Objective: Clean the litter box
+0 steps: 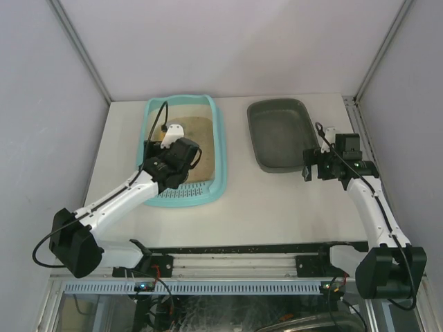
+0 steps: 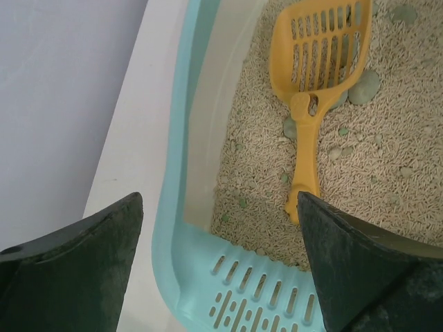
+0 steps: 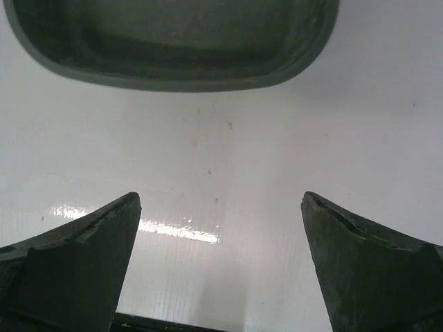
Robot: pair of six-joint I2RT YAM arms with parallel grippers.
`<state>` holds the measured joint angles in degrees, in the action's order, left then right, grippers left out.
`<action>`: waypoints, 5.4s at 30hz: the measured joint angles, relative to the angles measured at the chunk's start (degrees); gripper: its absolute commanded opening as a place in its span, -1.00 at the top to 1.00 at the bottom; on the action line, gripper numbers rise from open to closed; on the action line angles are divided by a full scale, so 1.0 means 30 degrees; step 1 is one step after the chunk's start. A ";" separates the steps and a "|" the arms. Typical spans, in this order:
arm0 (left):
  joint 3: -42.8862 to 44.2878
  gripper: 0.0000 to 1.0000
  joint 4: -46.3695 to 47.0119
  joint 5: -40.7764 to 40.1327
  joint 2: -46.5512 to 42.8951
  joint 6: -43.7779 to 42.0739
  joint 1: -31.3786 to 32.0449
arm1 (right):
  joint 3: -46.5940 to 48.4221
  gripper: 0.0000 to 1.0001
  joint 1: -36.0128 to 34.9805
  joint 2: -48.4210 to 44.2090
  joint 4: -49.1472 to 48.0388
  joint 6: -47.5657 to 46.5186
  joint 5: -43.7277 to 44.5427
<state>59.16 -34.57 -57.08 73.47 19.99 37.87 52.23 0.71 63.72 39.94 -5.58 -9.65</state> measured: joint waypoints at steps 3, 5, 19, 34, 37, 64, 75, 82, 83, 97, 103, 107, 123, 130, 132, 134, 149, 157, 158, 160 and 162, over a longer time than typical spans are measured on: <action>0.0080 -0.92 -0.0670 0.0270 0.0189 0.0495 0.0000 | -0.0007 -1.00 0.0787 -0.0146 -0.0270 0.0051 -0.0044; 0.0510 -0.94 -0.1166 0.0306 0.0189 0.0648 0.0000 | -0.0007 -1.00 0.1304 -0.0342 -0.0342 0.0051 -0.0270; 0.1953 -0.65 -0.0984 0.4422 -0.3963 0.0342 -0.1785 | -0.0080 -1.00 0.1741 -0.2914 -0.0590 -0.0576 -0.0656; 0.2929 -0.71 -0.1865 1.2713 0.5734 0.3876 -0.4626 | -0.0146 -1.00 0.2892 -0.2586 -0.0160 -0.0816 -0.2776; 0.3264 -0.73 -0.1872 1.2189 0.6382 0.4022 -0.4626 | -0.0146 -1.00 0.2463 -0.2514 -0.0051 -0.0860 -0.2812; 0.3628 -0.13 0.1923 1.0142 1.0535 0.3993 -0.6076 | -0.0146 -1.00 0.0874 -0.2084 0.0051 -0.0947 -0.2244; 0.3417 0.73 0.2936 1.0666 1.1548 0.4022 -0.6076 | -0.0146 -1.00 0.0838 -0.2069 0.0029 -0.0940 -0.1887; 0.3555 0.74 0.1843 1.0477 1.1103 0.3956 -0.5829 | -0.0146 -1.00 0.1129 -0.2572 0.0058 -0.0933 -0.2142; 0.3636 0.76 0.1406 1.0353 1.0826 0.3920 -0.5690 | -0.0146 -1.00 0.1224 -0.2710 0.0080 -0.0940 -0.2324; 0.8852 0.99 -0.2922 0.9930 0.7563 0.0874 -0.3548 | 0.0546 -1.00 0.1319 -0.3147 0.1770 -0.1734 -0.3861; 0.9967 0.99 -0.4940 0.9624 0.6579 -0.1960 -0.0714 | 0.2222 -1.00 0.0918 -0.1829 0.2623 -0.1960 -0.6105; 0.9675 0.99 -0.6040 1.0601 0.5209 -0.3621 0.1311 | 0.4765 -1.00 0.0576 0.0211 0.2084 -0.1377 -0.7679; 0.7679 0.99 -0.6156 1.2648 0.2047 -0.5049 0.6506 | 1.3406 -1.00 -0.3993 0.9158 0.1195 0.1843 -1.2932; 0.7956 1.00 -0.6324 1.1293 0.4269 -0.5304 0.7461 | 1.3449 -1.00 -0.5107 0.9377 0.1392 0.2222 -1.4069; 0.8000 0.99 -0.6317 1.0848 0.4444 -0.5377 0.7599 | 1.3449 -1.00 -0.5297 0.9464 0.1472 0.2222 -1.4134; 0.8145 0.99 -0.6273 1.0418 0.4437 -0.5421 0.7635 | 1.3449 -0.99 -0.5406 0.9595 0.1479 0.2208 -1.4127; 0.8939 0.35 -0.4699 0.9799 0.3432 -0.5843 0.7628 | 1.3384 1.00 -0.5727 1.0316 0.1450 0.1865 -1.4367; 0.7694 -1.00 -0.3330 1.2182 0.2222 -0.4532 0.6878 | 1.2961 1.00 -0.5872 1.0142 0.1508 0.1851 -1.4710; 0.6980 -1.00 -0.2849 1.3413 0.1530 -0.4240 0.6229 | 1.2794 1.00 -0.5858 1.0047 0.1508 0.1851 -1.4826; 0.5013 -1.00 -0.1603 1.6640 -0.0328 -0.3417 0.4007 | 1.2531 1.00 -0.5705 0.9836 0.1515 0.1785 -1.4936; 0.3147 -1.00 -0.0627 1.9679 -0.2222 -0.2579 0.1166 | 1.2429 1.00 -0.5413 0.9668 0.1537 0.1719 -1.5329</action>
<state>68.60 -36.45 1.96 66.81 12.25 41.36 89.52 -15.53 92.73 44.56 -0.43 -55.64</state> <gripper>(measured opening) 0.996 0.003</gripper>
